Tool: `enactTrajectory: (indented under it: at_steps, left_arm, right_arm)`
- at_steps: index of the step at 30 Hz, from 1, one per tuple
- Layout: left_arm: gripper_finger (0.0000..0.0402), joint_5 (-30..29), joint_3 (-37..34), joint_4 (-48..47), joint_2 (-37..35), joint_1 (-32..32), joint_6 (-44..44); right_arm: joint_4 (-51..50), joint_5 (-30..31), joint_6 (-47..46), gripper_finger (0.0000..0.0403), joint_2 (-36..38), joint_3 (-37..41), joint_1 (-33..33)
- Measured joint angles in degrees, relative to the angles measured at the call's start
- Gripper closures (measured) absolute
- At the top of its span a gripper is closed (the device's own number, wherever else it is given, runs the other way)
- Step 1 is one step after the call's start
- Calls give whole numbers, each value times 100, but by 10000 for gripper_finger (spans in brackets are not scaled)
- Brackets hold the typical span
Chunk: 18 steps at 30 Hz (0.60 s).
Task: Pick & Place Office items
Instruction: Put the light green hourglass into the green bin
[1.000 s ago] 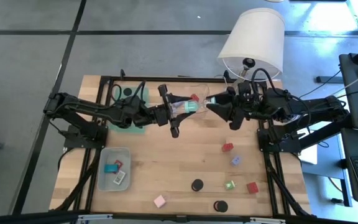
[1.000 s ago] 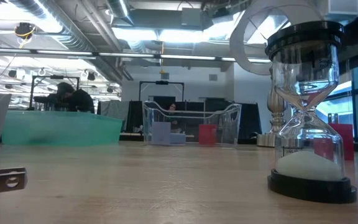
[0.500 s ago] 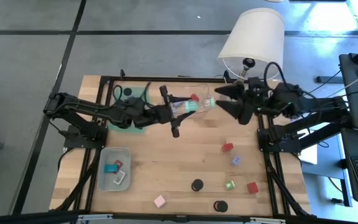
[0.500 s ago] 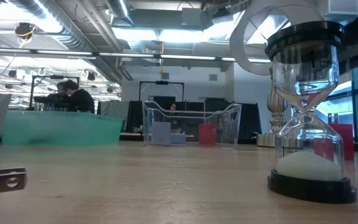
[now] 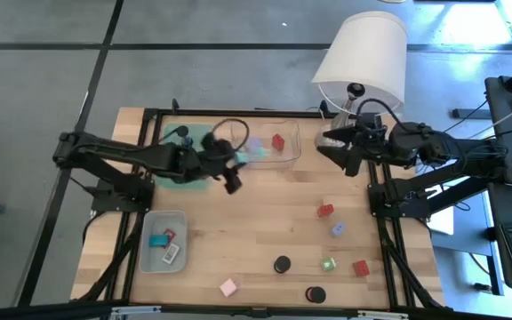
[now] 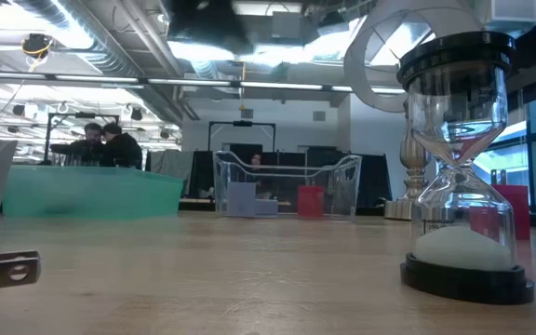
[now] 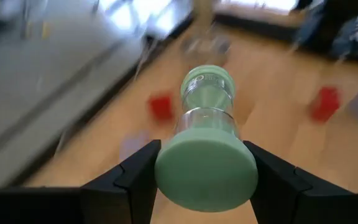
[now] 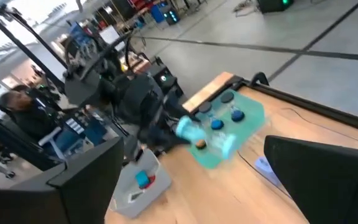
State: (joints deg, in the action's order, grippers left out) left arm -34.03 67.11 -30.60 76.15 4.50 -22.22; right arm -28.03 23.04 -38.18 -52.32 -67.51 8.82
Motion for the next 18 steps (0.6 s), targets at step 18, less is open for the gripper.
enactTrajectory:
  at_steps: [18]
  left_arm:
    - [205, 1485, -328, -4191, -271, -1755, -2536]
  right_arm:
    - [-37, 57, 136, 14, -315, 0, 0]
